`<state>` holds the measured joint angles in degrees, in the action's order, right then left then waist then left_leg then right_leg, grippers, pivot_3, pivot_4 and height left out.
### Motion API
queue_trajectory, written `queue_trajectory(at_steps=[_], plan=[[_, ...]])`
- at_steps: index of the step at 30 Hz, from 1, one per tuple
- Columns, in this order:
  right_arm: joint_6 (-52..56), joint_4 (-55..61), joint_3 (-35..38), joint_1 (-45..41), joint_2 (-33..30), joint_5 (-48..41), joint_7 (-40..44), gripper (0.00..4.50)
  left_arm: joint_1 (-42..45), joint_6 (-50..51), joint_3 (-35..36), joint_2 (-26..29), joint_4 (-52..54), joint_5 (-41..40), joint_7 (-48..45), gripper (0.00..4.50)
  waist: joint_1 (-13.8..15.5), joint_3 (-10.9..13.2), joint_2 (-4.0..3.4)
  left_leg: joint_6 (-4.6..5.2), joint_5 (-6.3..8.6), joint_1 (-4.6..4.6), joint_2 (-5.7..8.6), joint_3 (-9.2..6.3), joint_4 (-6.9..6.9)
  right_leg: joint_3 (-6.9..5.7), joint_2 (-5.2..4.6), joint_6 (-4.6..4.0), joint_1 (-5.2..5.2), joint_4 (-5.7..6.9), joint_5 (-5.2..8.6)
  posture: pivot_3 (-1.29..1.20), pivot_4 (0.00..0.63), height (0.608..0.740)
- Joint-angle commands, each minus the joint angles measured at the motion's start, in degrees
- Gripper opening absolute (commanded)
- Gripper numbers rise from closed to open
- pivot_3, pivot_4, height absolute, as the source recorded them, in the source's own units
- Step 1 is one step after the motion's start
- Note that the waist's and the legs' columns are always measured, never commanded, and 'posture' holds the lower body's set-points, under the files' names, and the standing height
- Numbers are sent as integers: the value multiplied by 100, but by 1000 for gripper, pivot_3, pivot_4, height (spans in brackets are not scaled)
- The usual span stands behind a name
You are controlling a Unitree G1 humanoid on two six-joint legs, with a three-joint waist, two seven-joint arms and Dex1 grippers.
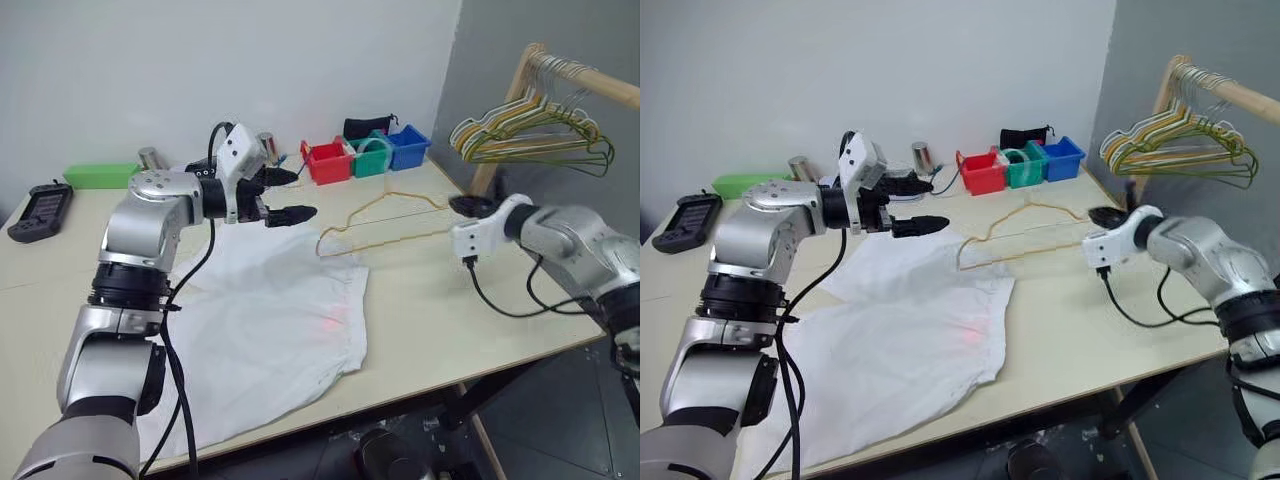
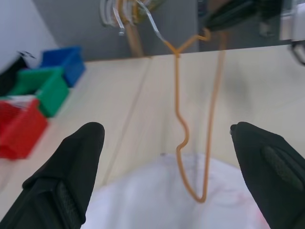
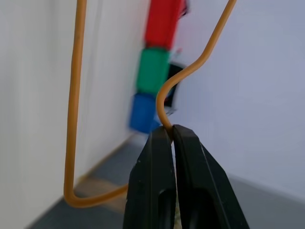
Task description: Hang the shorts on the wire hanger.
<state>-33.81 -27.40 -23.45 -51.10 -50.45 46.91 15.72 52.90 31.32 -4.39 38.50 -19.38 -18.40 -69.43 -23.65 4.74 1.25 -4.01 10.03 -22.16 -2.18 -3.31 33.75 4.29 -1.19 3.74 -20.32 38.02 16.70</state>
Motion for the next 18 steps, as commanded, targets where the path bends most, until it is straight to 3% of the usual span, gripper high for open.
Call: queue_trajectory(at_steps=[1, 13, 18], plan=[[-406, -31, -108, -501, 183, 491, -823, 32, 62, 260, -293, 311, -23, 8, -693, 4500, 0, 0, 0, -1, 0, 0, 0, -1, -1, -1, 0, -3, 0, 1, 3, -269, 8, 740], [-477, -52, -108, -994, 588, 757, -1393, 32, -653, 403, -751, 341, 734, 215, -905, 4500, 72, -1, 0, -1, 1, 10, 1, -9, -1, -1, -2, -5, 9, 15, 4, -263, 1, 740], [-486, 43, -69, -962, 613, 714, -1349, 0, -666, 349, -705, 220, 563, 314, -596, 3616, 135, -1, 0, -1, 0, 11, 2, -11, 10, -2, -2, -5, 8, 30, 5, -266, 0, 740]])
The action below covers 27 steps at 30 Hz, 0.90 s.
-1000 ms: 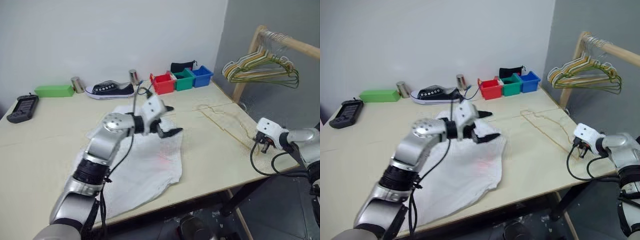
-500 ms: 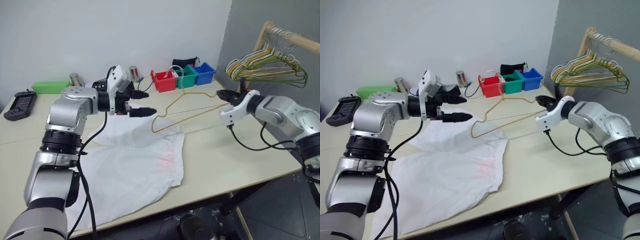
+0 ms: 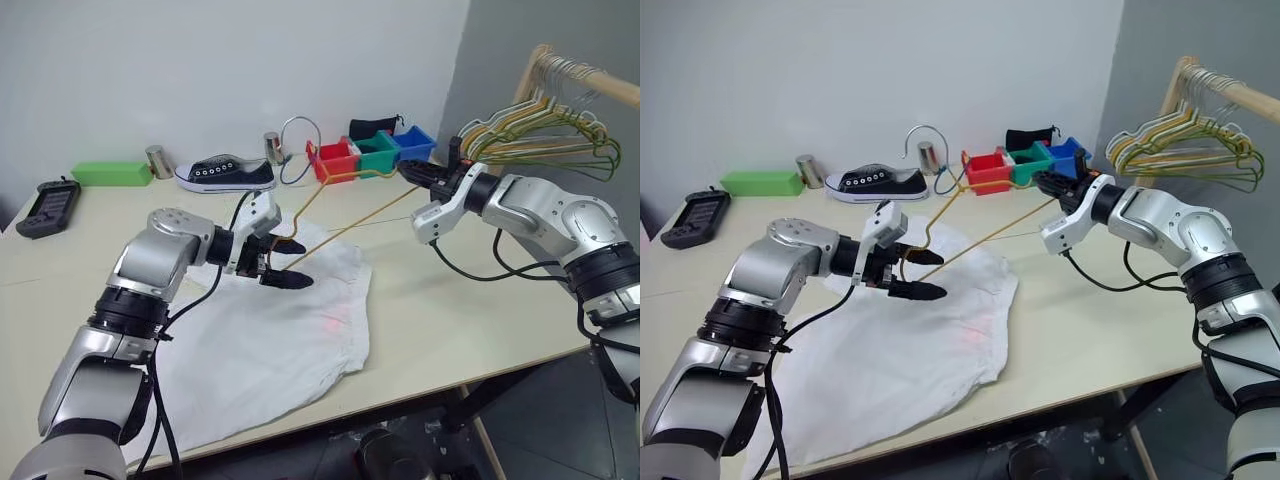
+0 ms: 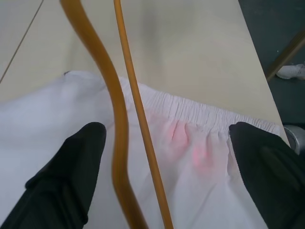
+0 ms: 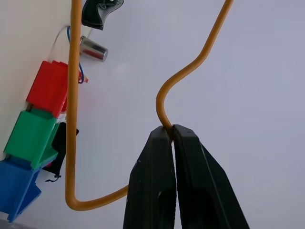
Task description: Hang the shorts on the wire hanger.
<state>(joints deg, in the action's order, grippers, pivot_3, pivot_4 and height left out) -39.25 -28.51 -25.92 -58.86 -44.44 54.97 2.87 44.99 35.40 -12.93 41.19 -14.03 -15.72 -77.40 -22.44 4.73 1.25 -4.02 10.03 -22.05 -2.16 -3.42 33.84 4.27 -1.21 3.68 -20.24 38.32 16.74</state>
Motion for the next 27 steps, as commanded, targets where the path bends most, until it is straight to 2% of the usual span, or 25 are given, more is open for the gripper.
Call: queue_trajectory(at_steps=[1, 8, 13, 17, 22, 24, 25, 26, 27], plan=[[60, 165, 179, -185, 16, -102, -46, 0, 144, -64, 152, -66, 0, 55, 234, 3370, 23, 0, 0, 0, 0, 2, 1, 0, 3, 0, 0, 0, 1, 6, 0, -266, 0, 740], [114, 101, 197, -219, 45, -128, 2, 0, 136, -87, 99, -50, -5, 61, 186, 2031, 19, 0, 0, 1, -1, 18, 4, -2, 11, 1, 0, -14, -2, 48, 9, -271, 0, 740], [147, 180, 232, -161, 24, -186, 72, 0, 101, -169, 68, -38, -51, 125, 174, 836, 13, 0, 0, 1, -1, 23, 4, -4, 11, 1, 1, -17, -2, 58, 11, -275, 0, 740], [200, 202, 240, -155, 33, -222, 135, 0, 99, -245, 58, -40, -94, 163, 146, 55, 9, 0, 0, 1, -2, 23, 4, -5, 12, 1, 1, -17, -2, 58, 11, -275, 0, 740], [158, 265, 248, -82, 38, -452, 443, 0, 204, -649, 24, -124, -336, 476, 449, 22, 12, 0, 1, 1, -2, 21, 5, -6, 12, 1, 1, -16, -2, 57, 11, -284, 0, 740], [181, 261, 241, 10, 68, -776, 883, 489, 211, -959, -45, -126, -430, 677, 557, 0, 10, -1, 1, 1, -2, 21, 5, -6, 12, 0, 0, -16, -2, 57, 11, -284, 0, 740], [214, 270, 247, 68, 86, -978, 1148, 523, 212, -1088, -68, -140, -480, 775, 646, 0, 7, -1, 1, 1, -2, 21, 5, -6, 12, 0, 1, -16, -2, 57, 11, -285, 1, 740], [245, 290, 243, 118, 94, -1160, 1406, 878, 221, -1211, -71, -166, -541, 862, 750, 0, 7, -2, 4, 1, -2, 22, 5, -6, 12, 0, 1, -16, -1, 57, 11, -285, 1, 740], [313, 358, 272, 186, 104, -1388, 1678, 1051, 239, -1365, -78, -195, -624, 991, 906, 0, 6, -2, 4, 1, -2, 22, 5, -7, 13, -1, 1, -16, 0, 57, 11, -288, 2, 740]])
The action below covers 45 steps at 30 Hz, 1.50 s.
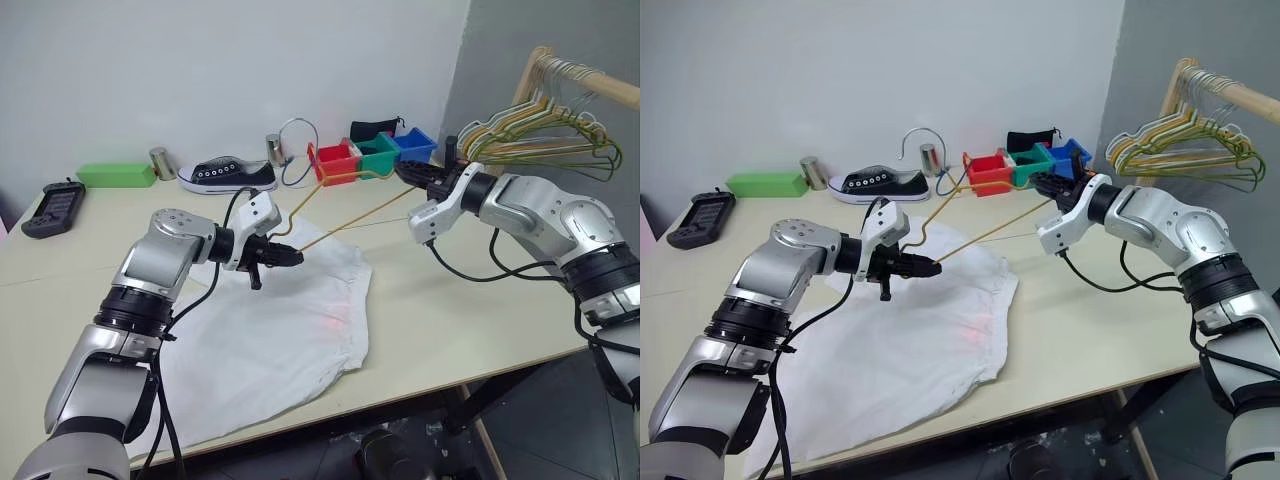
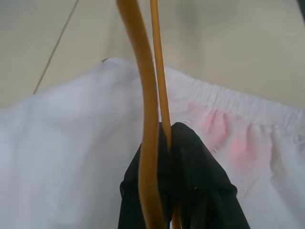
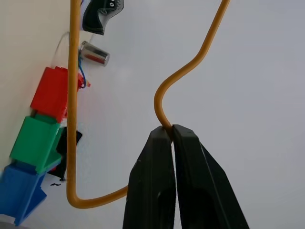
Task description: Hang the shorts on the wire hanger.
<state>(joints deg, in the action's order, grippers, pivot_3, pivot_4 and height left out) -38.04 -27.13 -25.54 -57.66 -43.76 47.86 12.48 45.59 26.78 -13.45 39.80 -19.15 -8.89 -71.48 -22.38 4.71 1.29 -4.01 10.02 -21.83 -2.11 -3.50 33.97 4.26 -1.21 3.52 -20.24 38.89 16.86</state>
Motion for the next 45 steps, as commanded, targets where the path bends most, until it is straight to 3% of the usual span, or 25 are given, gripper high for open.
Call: queue_trajectory(at_steps=[1, 5, 8, 14, 20, 26, 32, 37, 45], plan=[[286, 321, 266, 154, 42, -1021, 1102, 1263, 207, -752, -66, -67, -233, 513, 519, 0, -1, 0, 0, 0, 0, -1, 0, 0, 0, 0, 0, 0, 0, 0, 0, -288, 2, 740], [904, 999, 497, 601, 62, -2451, 2414, 2082, 274, -1613, -224, -36, -756, 1237, 1235, 0, -10, -2, 4, 0, 0, -1, 1, -1, 3, 0, 0, 1, 2, 0, 0, -294, 6, 740], [2136, 1636, 740, 1039, 148, -3530, 3401, 2710, 307, -2233, -265, -35, -1107, 1668, 1801, 0, -30, -1, 4, 0, 0, -1, 1, -5, 3, -2, 1, 2, 2, 0, 0, -294, 10, 740], [3746, 1995, 1002, 1036, 448, -3732, 3612, 4144, 401, -3365, -355, 9, -1099, 2358, 2491, 0, 4, -3, 9, 0, 0, -5, 1, -8, 6, -6, -1, 6, 0, 0, -2, -294, 13, 740], [4190, 1747, 834, 847, 679, -3366, 3535, 4144, 353, -3767, -369, -30, -435, 2803, 2814, 0, 10, -3, 9, -1, 0, -11, 1, -8, 3, -9, -1, 5, -6, 0, -1, -278, 11, 740], [3960, 535, 569, 605, 774, -2656, 3025, 4144, 184, -3905, -518, -73, 241, 3219, 2896, 0, 38, -3, 9, -1, 1, -14, 3, -5, 3, -8, -3, 9, -6, -1, 1, -257, 0, 740], [3817, 114, 524, 409, 772, -2440, 2974, 4144, 124, -3890, -501, -71, 406, 3394, 2921, 0, 18, -3, 8, 0, 0, -12, 5, -6, 3, -6, -3, 9, -8, 4, 1, -246, 0, 740], [3869, 351, 602, 466, 792, -2543, 3246, 3178, 102, -3850, -444, -37, 403, 3509, 2973, 0, 40, -3, 8, 0, 0, -13, 5, -7, 4, -7, -3, 9, -7, 3, 1, -244, 0, 740], [3810, 316, 593, 457, 815, -2449, 3267, 996, 176, -3907, -491, -33, 299, 3611, 2976, 0, 47, -3, 8, 0, 0, -13, 9, -11, 4, -8, -5, 9, -6, 3, 1, -246, 0, 740]])
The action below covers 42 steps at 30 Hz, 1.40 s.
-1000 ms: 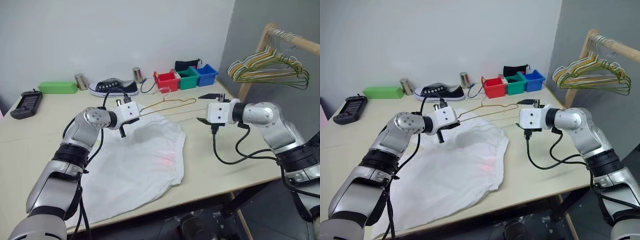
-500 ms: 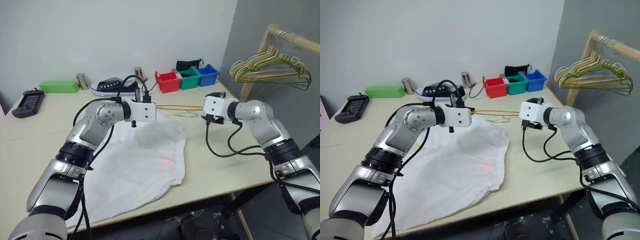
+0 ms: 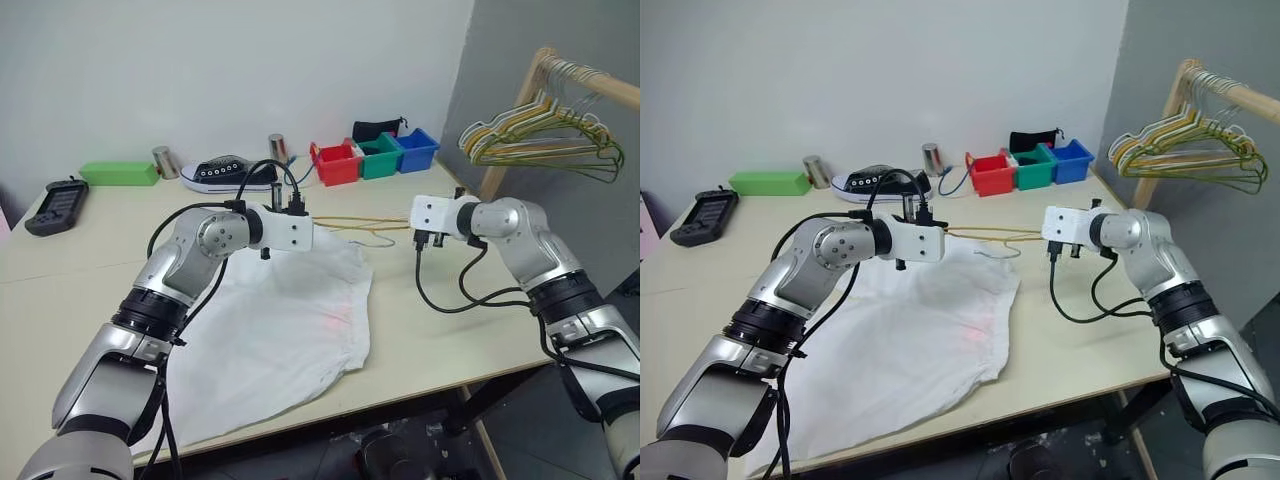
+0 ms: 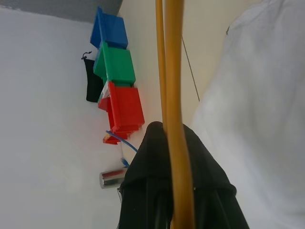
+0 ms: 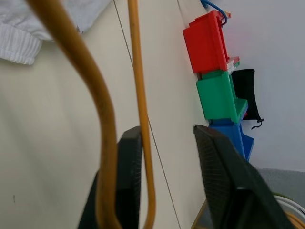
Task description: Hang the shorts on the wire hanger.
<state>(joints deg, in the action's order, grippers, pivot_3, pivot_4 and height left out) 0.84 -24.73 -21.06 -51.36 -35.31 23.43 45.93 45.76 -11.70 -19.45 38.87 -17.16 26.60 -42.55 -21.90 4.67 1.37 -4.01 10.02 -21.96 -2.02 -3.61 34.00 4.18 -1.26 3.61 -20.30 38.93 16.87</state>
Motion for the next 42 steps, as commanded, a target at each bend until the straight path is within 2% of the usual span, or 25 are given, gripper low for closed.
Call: queue_trajectory(at_steps=[1, 4, 7, 9, 13, 20, 21, 22, 25, 29, 32, 35, 36, 39, 42], plan=[[-79, 50, 154, -172, -38, -3, -85, 829, 168, -66, 106, 64, 87, 71, 89, 0, -1, 0, 0, 0, 0, 0, 0, 0, 0, 0, 0, 0, 0, 0, 0, -246, 0, 740], [-84, 53, 177, -150, -75, -4, -73, 60, 186, -90, 102, 66, 50, 84, 112, 0, -1, 0, 0, 0, 0, 0, 1, 0, 0, 0, 0, 0, 0, 0, 0, -248, 0, 740], [-79, 94, 188, -116, -89, -7, -61, 60, 204, -224, 118, 30, 26, 19, 165, 0, -2, 0, 0, 0, 0, 0, 2, -1, 0, 0, -1, 0, 0, 0, 0, -252, 0, 740], [-64, 157, 183, -73, -91, -23, -21, 0, 227, -375, 182, -39, -6, -126, 236, 564, -2, 0, 0, 0, 0, 0, 2, -1, 0, 0, -2, 0, 0, 0, 0, -252, 0, 740], [26, 248, 185, -6, -85, -58, 46, 0, 212, -520, 297, -98, -83, -409, 217, 1270, -3, 0, 0, 0, 0, 0, 5, -1, 0, 0, -4, 0, 0, 0, 0, -256, 0, 740], [272, 242, 267, 154, -153, -192, 277, 0, 78, -585, 784, 147, 79, -1640, -573, 2749, -14, 0, 0, 0, 0, 0, 5, -2, 0, 0, -4, 1, 0, 0, 0, -264, 0, 740], [284, 215, 281, 161, -181, -209, 309, 0, 71, -575, 834, 184, 108, -1736, -645, 2792, -14, 0, 0, 0, 0, 0, 5, -2, 0, 0, -4, 1, 0, 0, 0, -263, 0, 740], [451, 152, 336, 179, -203, -322, 470, 0, 10, -406, 983, 235, 259, -2066, -838, 3188, -18, 0, 0, 0, 0, 0, 5, -3, 0, 0, -4, 1, 0, 0, 0, -262, 0, 740], [803, 24, 435, 230, -273, -580, 843, 0, -152, 47, 1240, 290, 638, -2685, -1177, 3805, -7, 0, 0, 0, 0, 0, 5, -4, 0, -1, -4, 1, 1, 0, 0, -256, 2, 740], [2563, 22, 777, 428, -427, -1521, 2158, 0, -810, 1433, 1602, 266, 1687, -3723, -1462, 4478, 9, 0, 0, 0, 0, 2, 8, -7, 1, -3, -7, 5, 10, -2, 3, -243, 9, 740], [3595, 480, 855, 775, -962, -2078, 3128, 0, -1524, 2496, 1884, 256, 2567, -4415, -1348, 4478, 58, 0, -1, 0, 0, 0, 9, -13, 3, -5, -8, 6, 9, 0, 4, -231, 10, 740], [4855, 1005, 766, 1113, -1572, -2704, 3989, 0, -2292, 3132, 2061, 265, 3375, -4860, -1188, 4478, 120, 4, -6, 0, 1, 1, 10, -12, 3, -2, -8, 4, 7, 1, 9, -226, 11, 740], [5142, 1152, 756, 1204, -1707, -2871, 4124, 0, -2464, 3256, 2102, 258, 3583, -4942, -1135, 4478, 127, 4, -5, 0, 1, 3, 10, -13, 3, -5, -7, 2, 10, 1, 12, -219, 7, 740], [6227, 1754, 547, 2017, -2647, -3948, 4611, 0, -3436, 3559, 2236, 308, 4414, -5172, -1022, 4478, 149, -3, -1, 0, 1, 5, 12, -17, 4, -6, -7, 1, 12, 2, 13, -206, 0, 740], [6901, 2313, 534, 2776, -3205, -4828, 4657, 0, -3833, 3808, 2407, 338, 4759, -5300, -835, 4478, 229, -11, 12, -3, 3, 14, 14, -22, 5, -8, -7, -51, 29, 1, 54, -198, 0, 740]])
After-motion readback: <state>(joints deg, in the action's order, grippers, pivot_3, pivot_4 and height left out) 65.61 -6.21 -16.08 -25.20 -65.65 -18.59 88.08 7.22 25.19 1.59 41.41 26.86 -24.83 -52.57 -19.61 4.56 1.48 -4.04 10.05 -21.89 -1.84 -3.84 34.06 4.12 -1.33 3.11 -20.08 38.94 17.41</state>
